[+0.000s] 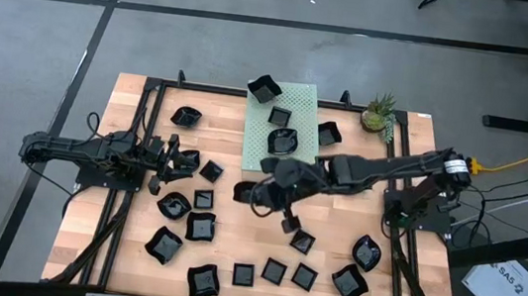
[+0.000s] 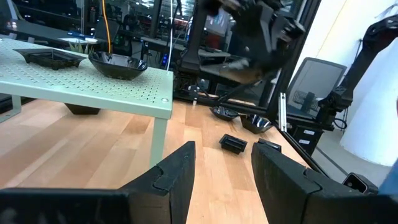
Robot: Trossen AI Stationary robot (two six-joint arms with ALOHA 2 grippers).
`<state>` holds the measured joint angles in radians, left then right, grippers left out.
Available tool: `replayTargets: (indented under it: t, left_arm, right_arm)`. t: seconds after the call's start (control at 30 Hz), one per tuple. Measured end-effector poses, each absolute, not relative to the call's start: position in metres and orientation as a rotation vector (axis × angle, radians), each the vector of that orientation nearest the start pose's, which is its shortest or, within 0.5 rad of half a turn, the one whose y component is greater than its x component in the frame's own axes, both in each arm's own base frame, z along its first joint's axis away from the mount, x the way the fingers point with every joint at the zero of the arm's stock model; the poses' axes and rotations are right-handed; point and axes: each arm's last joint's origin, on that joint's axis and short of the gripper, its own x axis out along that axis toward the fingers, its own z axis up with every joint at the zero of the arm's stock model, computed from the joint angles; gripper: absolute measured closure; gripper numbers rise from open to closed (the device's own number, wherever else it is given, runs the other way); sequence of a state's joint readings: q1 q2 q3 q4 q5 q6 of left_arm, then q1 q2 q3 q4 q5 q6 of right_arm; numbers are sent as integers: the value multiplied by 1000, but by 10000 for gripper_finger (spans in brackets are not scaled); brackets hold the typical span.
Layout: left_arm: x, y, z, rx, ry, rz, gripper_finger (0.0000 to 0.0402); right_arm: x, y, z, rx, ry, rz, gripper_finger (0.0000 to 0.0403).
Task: Pick & Place Mini shaped plates
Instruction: Stack the black leaf shaped plate on top of the black leaf shape plates on the shelf
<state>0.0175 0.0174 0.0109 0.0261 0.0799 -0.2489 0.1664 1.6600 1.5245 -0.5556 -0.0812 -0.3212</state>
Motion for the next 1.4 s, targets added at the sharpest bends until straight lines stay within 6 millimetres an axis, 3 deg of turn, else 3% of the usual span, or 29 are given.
replayTargets:
  t: [0.23, 0.57, 1.0, 1.4]
  left_arm:
    - [98, -1, 168, -248, -12, -64, 249]
    - [98, -1, 168, -248, -12, -64, 249]
    - [98, -1, 168, -248, -12, -65, 249]
    - [98, -1, 168, -248, -12, -64, 249]
  right_arm:
    - [362, 37, 348, -490, 668, 348, 399]
    - [360, 6, 352, -669, 711, 317, 399]
    - [355, -29, 361, -761, 729, 169, 399]
    - [342, -58, 365, -718, 788, 95, 399]
